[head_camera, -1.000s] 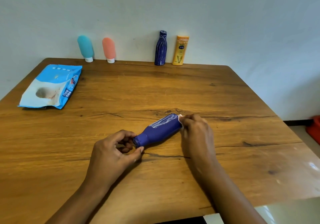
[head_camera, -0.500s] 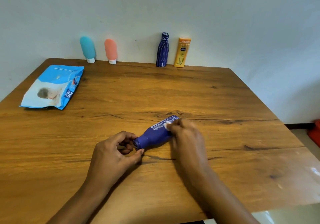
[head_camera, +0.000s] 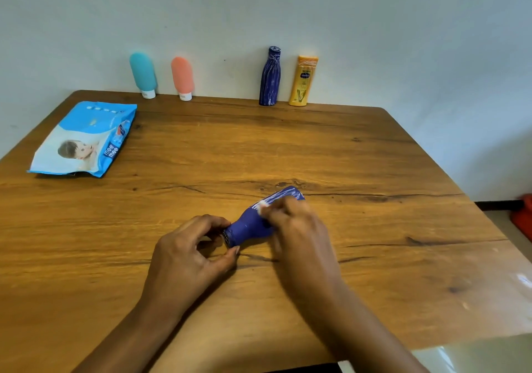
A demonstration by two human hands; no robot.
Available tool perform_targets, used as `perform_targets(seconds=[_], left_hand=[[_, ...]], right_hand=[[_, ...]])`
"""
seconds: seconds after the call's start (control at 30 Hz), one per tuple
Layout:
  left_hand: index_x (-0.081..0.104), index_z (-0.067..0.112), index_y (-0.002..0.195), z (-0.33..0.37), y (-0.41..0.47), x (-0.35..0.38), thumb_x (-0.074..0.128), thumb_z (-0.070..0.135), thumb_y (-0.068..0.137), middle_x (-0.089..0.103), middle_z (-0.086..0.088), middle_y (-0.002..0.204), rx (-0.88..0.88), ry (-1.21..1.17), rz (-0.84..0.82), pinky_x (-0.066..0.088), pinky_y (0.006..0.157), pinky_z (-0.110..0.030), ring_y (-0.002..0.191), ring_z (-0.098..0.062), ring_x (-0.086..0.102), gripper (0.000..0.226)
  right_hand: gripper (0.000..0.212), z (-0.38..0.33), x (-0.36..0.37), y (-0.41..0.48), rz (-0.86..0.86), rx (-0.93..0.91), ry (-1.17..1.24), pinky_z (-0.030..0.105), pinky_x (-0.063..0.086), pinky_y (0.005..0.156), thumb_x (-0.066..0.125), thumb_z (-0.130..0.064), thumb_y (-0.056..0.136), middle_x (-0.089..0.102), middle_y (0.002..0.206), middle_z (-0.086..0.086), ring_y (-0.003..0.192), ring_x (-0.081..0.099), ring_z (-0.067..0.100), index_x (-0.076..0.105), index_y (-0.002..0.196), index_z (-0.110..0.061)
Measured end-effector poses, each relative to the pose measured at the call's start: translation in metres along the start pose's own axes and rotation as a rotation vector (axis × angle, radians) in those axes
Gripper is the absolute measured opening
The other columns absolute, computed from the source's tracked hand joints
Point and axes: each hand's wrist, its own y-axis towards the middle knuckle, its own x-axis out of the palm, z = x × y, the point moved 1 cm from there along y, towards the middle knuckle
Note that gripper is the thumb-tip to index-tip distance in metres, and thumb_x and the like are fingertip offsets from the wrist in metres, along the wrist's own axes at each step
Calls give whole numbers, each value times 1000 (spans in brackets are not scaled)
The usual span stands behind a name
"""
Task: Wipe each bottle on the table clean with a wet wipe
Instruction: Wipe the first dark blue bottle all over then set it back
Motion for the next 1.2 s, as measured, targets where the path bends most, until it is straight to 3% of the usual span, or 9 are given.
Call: perform_targets(seconds=[0.1, 0.27, 0.47, 0.63, 0.8, 0.93, 1.0, 1.1, 1.2], left_hand=[[66, 21, 99, 1, -1, 0, 83, 22, 61, 55, 27, 91, 41, 19, -8, 41, 78, -1, 95, 9, 52, 42], [66, 14, 99, 1, -2, 1, 83, 23, 63, 64, 7, 90, 75, 106, -19, 36, 79, 4, 87, 3, 51, 40], [65, 13, 101, 4, -3, 0, 59, 38, 73, 62, 10, 93, 169, 110, -14, 37, 83, -1, 89, 3, 51, 38], [65, 11, 99, 5, -3, -2, 59, 37, 75, 67, 1, 91, 187, 132, -2, 46, 77, -14, 87, -3, 55, 36], [66, 9, 98, 5, -3, -3, 60, 35, 75, 66, 4, 93, 199, 109, -7, 40, 83, -5, 91, 1, 53, 36], [65, 12, 99, 4, -2, -4, 59, 39, 76, 66, 3, 93, 171, 120, -31, 41, 81, -7, 90, 0, 54, 37], [65, 12, 99, 4, -1, -4, 59, 40, 75, 65, 5, 92, 165, 107, -24, 43, 80, -8, 89, 0, 54, 37], [67, 10, 95, 7, 0, -4, 60, 37, 72, 61, 11, 92, 165, 82, 10, 42, 81, -4, 89, 1, 55, 37], [68, 10, 94, 8, 0, -4, 63, 37, 70, 60, 15, 93, 135, 35, 26, 42, 80, -2, 91, 7, 55, 36]], right_hand=[[31, 33, -5, 21, 106, 176, -23, 28, 47, 78, 60, -12, 85, 56, 101, 0, 92, 50, 15, 64, 116, -18], [41, -17, 1, -1, -25, -63, 15, 24, 43, 65, 73, -6, 70, 61, 97, 4, 83, 54, 17, 66, 110, -13], [28, 25, -9, 27, 81, 106, -22, 25, 37, 76, 58, -9, 87, 55, 99, 4, 93, 49, 20, 65, 113, -15], [36, -24, -7, -3, -48, -107, 43, 22, 42, 66, 74, -10, 73, 59, 100, 3, 82, 50, 14, 67, 108, -14], [25, 26, -7, 27, 87, 88, 18, 24, 41, 75, 57, -10, 89, 55, 98, 3, 92, 51, 19, 66, 112, -15], [36, -18, -1, 0, 6, -100, 59, 21, 38, 63, 72, -7, 74, 60, 96, 5, 79, 51, 14, 67, 109, -11], [35, -15, -1, -2, -22, -154, 78, 22, 42, 65, 69, -9, 77, 58, 100, 3, 82, 50, 13, 66, 112, -13], [27, 25, -2, 25, 94, 35, 130, 24, 44, 81, 54, -15, 91, 54, 103, -2, 94, 50, 12, 64, 115, -18], [27, 51, -3, 42, 82, 154, 171, 20, 43, 84, 51, -17, 94, 51, 104, -8, 97, 48, 5, 61, 119, -18]])
